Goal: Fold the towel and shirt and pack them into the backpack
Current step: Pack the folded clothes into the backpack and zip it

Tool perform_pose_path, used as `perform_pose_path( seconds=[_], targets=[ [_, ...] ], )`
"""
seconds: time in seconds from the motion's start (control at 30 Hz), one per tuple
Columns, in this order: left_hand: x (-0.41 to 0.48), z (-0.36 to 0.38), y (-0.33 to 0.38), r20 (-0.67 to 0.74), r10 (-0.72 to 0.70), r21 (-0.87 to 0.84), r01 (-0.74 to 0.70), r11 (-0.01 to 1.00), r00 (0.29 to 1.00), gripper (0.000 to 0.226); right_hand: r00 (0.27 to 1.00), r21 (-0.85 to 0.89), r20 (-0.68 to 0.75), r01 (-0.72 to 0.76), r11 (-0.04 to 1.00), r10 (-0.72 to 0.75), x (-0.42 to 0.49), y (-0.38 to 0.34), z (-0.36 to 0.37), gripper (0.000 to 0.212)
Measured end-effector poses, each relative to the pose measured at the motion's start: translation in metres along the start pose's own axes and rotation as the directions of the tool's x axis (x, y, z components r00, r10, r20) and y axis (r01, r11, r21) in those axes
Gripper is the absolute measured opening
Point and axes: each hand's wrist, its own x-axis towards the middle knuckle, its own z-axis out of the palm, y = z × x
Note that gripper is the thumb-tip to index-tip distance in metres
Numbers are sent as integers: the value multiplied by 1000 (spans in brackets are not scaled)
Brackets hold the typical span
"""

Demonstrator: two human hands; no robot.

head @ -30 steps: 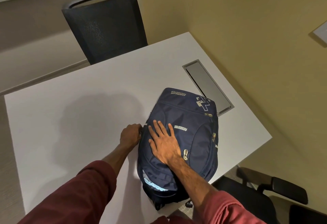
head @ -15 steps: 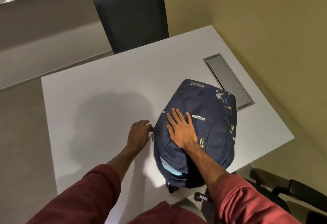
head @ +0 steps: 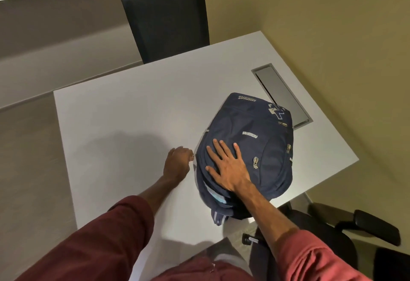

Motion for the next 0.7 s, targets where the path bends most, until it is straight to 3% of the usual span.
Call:
perform_pose_path(
  seconds=[0.4, 0.7],
  targets=[
    [-42, -7, 2, 89, 52, 172, -67, 983, 995, 37, 994, -31, 97, -55, 998, 58, 2, -5, 7, 71],
    [-95, -16, 30, 59, 150, 25, -152, 988, 987, 39, 969, 3, 215, -129, 992, 125, 15, -14, 1, 66]
  ],
)
